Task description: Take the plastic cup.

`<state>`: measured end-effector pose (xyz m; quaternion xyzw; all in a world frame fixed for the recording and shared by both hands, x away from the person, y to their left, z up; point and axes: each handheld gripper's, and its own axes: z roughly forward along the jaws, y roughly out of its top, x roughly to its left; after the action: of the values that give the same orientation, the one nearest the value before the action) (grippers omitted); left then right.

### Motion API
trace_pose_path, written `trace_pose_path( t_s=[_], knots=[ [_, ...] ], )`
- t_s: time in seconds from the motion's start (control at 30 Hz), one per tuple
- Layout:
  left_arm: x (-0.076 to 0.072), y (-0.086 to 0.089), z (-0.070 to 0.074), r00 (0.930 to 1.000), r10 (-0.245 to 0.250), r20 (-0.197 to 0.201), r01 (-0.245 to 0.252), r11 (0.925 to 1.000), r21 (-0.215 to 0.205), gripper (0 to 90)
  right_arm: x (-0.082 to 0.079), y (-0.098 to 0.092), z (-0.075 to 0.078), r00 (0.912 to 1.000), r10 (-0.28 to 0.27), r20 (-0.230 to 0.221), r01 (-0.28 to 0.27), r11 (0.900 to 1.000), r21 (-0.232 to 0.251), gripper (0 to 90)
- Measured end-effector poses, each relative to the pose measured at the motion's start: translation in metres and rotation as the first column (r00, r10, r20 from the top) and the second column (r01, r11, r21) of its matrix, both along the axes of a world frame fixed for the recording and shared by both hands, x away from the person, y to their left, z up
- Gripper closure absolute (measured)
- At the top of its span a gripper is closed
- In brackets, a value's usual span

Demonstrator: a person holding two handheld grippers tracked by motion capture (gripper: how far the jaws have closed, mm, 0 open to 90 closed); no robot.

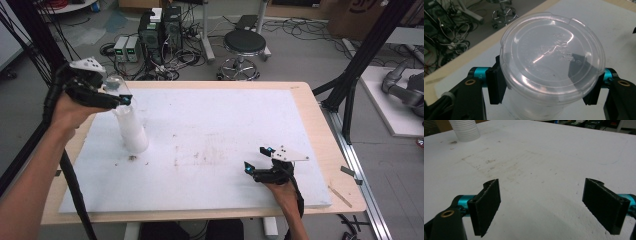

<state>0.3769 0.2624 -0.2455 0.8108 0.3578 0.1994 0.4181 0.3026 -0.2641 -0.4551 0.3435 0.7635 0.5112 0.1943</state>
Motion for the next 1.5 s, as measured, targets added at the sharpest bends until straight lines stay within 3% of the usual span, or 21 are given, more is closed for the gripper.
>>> trace_pose_path(
  t_s=[0.1,0.2,0.37,0.43,0.53,0.6,0.77,0.93,1.23,1.37,1.5],
  knots=[
    [-0.006,0.001,0.025,0.9994,-0.001,0.036,0.001,1.0,0.004,34.1,0.0,0.0,0.0,1.0,-0.001,-0.002,0.001,1.0,0.002,15.1],
    [-0.011,0.001,0.038,0.9986,-0.002,0.053,0.002,0.9999,0.012,34.1,0.001,-0.001,0.0,1.0,0.001,-0.003,-0.001,1.0,0.003,15.1],
    [-0.016,0.003,0.04,0.9981,0.0,0.062,-0.001,0.9999,0.011,34.1,0.001,-0.001,0.0,1.0,0.002,-0.005,-0.002,1.0,0.004,15.1],
    [-0.02,0.002,0.038,0.9978,-0.003,0.067,0.004,0.9999,-0.014,34.1,0.001,-0.001,0.0,1.0,0.002,-0.005,-0.002,1.0,0.006,15.1],
    [-0.032,-0.005,0.036,0.9965,-0.045,0.071,0.048,0.9979,-0.044,34.1,0.001,-0.002,0.0,1.0,0.002,-0.008,-0.002,1.0,0.012,15.1],
    [-0.043,-0.014,0.036,0.9913,-0.094,0.092,0.101,0.9924,-0.07,34.1,0.002,-0.002,0.0,0.9999,0.007,-0.01,-0.007,1.0,0.018,15.0],
    [-0.067,-0.039,0.028,0.9683,-0.211,0.135,0.223,0.9712,-0.084,34.3,0.001,-0.003,0.0,1.0,0.005,-0.005,-0.005,1.0,0.024,15.1],
    [-0.077,-0.058,0.01,0.9492,-0.275,0.154,0.29,0.9525,-0.092,34.3,0.002,-0.003,0.0,0.9996,0.014,-0.023,-0.014,0.999,0.031,15.1],
    [-0.084,-0.079,-0.04,0.9031,-0.381,0.198,0.416,0.8911,-0.182,34.3,0.002,-0.002,0.0,0.9998,0.013,-0.015,-0.013,1.0,0.022,15.1],
    [-0.083,-0.083,-0.068,0.8899,-0.404,0.213,0.448,0.8605,-0.242,34.3,0.001,-0.002,0.0,0.9999,0.013,0.002,-0.013,1.0,0.013,15.1],
    [-0.081,-0.086,-0.093,0.8789,-0.425,0.218,0.472,0.8387,-0.271,34.3,0.001,-0.002,0.0,0.9998,0.015,-0.009,-0.015,1.0,0.019,15.1]
  ],
)
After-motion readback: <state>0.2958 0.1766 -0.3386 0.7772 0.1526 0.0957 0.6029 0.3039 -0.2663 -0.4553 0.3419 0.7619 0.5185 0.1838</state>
